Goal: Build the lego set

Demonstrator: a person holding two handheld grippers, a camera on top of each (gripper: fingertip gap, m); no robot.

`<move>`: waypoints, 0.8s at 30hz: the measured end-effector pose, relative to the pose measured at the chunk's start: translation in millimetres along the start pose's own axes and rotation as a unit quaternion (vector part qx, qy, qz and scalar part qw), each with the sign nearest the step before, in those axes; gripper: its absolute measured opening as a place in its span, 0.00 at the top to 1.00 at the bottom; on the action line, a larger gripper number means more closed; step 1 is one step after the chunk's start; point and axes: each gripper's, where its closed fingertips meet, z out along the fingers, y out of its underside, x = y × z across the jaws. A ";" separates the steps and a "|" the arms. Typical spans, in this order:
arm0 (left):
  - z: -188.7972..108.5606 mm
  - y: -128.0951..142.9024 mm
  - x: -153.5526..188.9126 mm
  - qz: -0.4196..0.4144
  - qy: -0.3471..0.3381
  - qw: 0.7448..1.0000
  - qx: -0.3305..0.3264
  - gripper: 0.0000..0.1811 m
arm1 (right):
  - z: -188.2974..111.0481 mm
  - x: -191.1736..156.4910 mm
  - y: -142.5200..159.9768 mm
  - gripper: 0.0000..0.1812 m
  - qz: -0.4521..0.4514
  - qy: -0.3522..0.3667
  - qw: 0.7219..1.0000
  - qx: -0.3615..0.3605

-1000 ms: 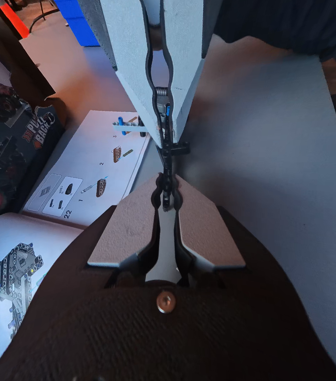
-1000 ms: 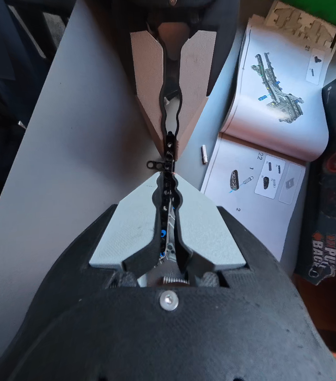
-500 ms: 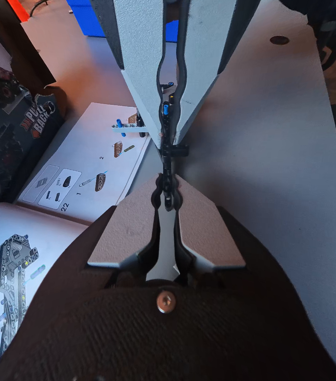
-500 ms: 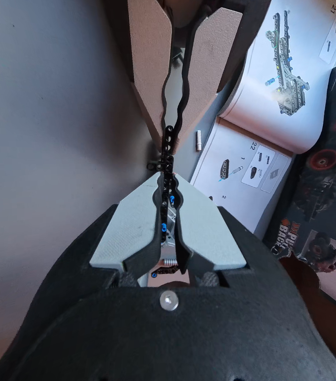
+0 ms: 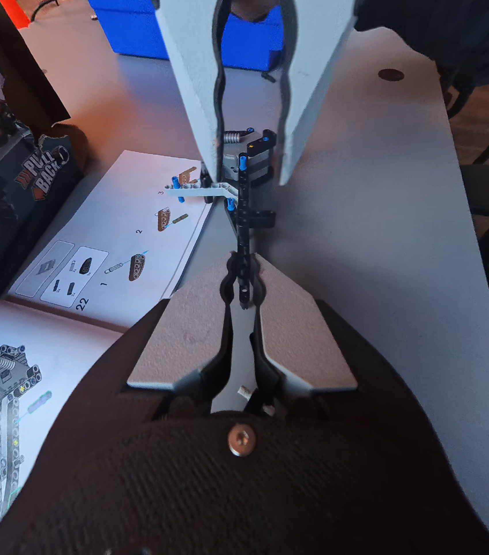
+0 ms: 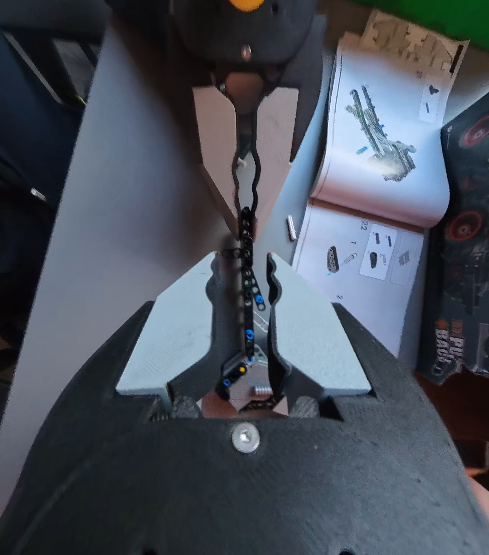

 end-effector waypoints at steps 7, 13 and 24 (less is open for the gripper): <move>0.0 0.1 0.1 -0.006 0.002 1.000 0.001 0.98 | 19.3 -2.8 -0.7 0.86 -0.008 0.046 0.999 -0.019; 0.7 -0.2 0.0 -0.009 0.004 1.000 0.001 0.98 | 15.7 6.3 -4.8 0.95 0.032 0.063 0.997 -0.008; 0.6 -0.5 -0.2 -0.003 0.000 1.000 0.002 0.98 | 29.2 3.7 6.3 0.97 0.027 0.029 0.994 -0.106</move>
